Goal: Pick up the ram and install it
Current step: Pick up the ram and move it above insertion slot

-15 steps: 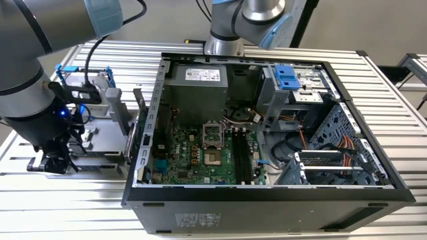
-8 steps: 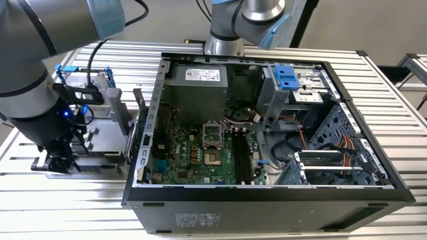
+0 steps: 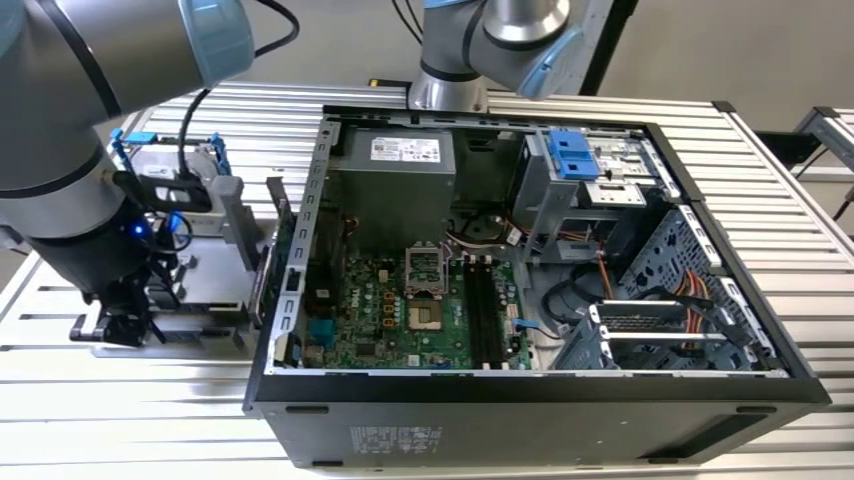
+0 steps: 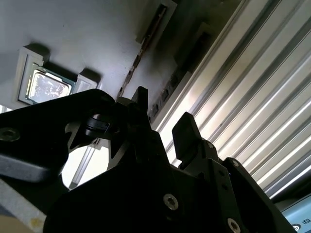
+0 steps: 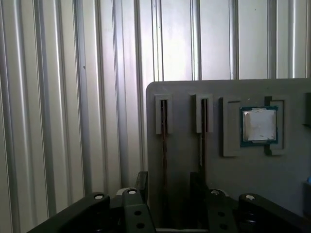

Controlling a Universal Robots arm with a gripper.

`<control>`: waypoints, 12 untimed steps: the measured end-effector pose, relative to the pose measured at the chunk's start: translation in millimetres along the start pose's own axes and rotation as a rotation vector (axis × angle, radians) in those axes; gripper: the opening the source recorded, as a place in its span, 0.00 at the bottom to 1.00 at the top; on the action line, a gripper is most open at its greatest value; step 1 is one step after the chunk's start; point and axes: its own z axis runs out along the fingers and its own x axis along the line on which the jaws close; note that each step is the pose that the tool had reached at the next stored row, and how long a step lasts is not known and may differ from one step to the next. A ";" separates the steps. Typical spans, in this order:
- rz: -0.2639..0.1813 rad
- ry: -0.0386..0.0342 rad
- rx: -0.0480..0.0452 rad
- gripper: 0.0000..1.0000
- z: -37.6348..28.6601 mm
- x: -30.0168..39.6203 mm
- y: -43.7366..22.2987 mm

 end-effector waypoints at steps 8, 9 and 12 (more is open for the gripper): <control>0.000 0.0001 -0.0001 1.00 7.1 0.0 0.0; 0.000 0.0000 -0.0001 1.00 7.9 0.0 0.0; 0.000 0.0000 0.0000 1.00 10.6 0.0 0.0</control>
